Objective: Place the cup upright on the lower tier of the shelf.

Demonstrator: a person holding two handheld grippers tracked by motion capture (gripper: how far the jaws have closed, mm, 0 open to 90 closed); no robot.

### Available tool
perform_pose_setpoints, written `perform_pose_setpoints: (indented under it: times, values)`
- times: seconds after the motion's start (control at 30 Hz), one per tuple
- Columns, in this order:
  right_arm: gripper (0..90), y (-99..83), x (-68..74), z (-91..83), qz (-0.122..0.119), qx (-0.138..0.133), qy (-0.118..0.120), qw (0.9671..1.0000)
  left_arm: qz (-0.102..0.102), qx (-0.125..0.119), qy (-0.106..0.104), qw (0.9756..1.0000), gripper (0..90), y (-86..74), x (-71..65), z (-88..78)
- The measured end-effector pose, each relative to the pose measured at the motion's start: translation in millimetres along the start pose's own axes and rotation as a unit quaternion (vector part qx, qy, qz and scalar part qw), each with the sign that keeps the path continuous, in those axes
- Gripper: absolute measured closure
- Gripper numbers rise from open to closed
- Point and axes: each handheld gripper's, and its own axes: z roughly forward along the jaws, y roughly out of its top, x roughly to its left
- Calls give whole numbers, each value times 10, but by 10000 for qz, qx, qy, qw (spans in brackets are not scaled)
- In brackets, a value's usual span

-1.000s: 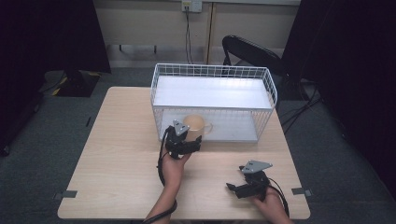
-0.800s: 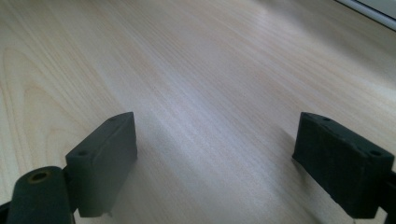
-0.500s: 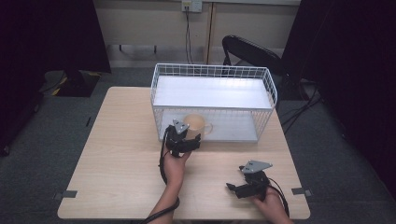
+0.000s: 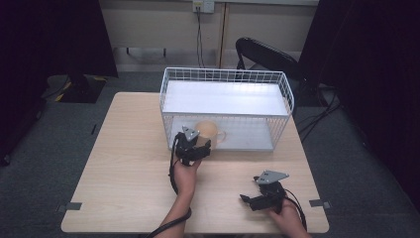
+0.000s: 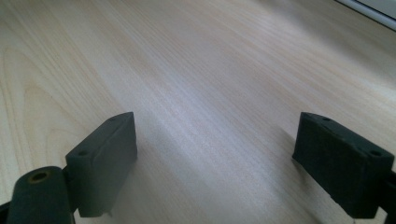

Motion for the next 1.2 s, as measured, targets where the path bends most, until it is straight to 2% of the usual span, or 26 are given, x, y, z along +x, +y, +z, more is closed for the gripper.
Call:
perform_pose_setpoints:
  times: [0.5, 0.73, 1.2]
  values:
    - [126, -16, 9, -16, 33, -4, -44, 10000, 0, 56, 7, 10000, 419, 27, -3, 37]
    - [126, -16, 8, -16, 33, -3, -45, 10000, -60, 84, 12, 9999, 473, 41, 8, 46]
    - [126, -15, 8, -17, 32, 0, -42, 10000, -67, 88, 60, 9999, 510, 85, 3, 80]
